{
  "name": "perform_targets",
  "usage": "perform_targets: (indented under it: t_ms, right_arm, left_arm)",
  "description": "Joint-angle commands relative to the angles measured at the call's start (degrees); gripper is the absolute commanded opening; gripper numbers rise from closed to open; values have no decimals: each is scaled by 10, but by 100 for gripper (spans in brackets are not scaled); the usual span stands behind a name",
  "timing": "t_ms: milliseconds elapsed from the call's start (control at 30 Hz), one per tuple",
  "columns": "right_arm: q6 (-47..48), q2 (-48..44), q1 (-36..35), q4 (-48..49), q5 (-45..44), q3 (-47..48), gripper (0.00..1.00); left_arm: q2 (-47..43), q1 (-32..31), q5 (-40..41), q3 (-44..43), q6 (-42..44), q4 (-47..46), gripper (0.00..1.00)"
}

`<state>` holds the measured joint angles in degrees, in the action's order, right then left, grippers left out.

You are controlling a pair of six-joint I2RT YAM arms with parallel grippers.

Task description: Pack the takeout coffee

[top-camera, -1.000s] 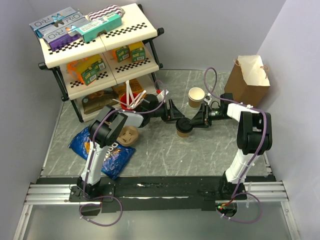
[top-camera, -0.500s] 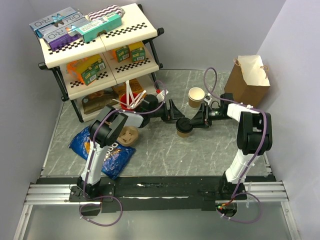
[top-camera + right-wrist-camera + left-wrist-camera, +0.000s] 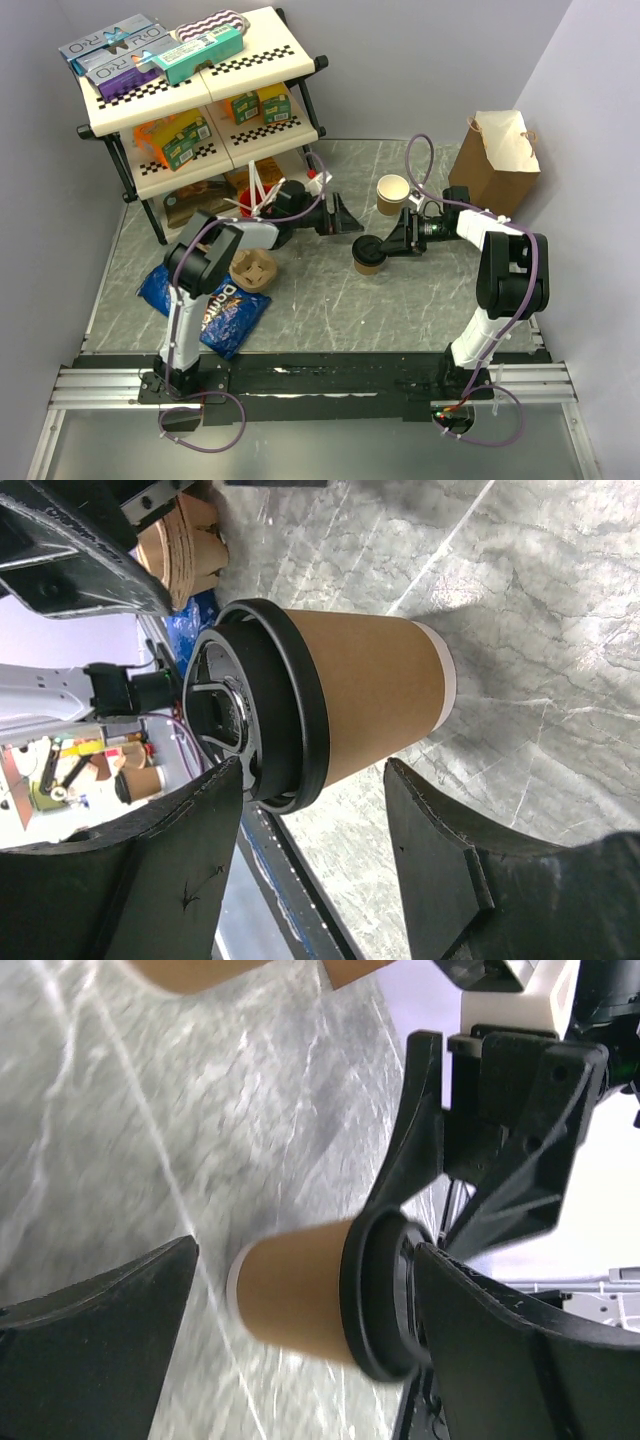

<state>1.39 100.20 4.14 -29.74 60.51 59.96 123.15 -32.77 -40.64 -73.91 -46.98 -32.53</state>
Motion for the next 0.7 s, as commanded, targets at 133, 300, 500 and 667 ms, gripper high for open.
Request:
perform_targets:
  t_ms: [133,300,500,667]
  right_arm:
    - [21,-8,-1,0,6,14,65]
    - [19,-3,0,2,6,16,65]
    - [9,4,-1,10,9,14,65]
    - [7,7,0,15,9,14,65]
  left_arm:
    - [-78,11,5,67,23,13,93]
    - [-66,9,-1,64,36,28,90]
    - [-61,4,-8,79,43,26,87]
    - [-56,-1,-16,83,49,32,86]
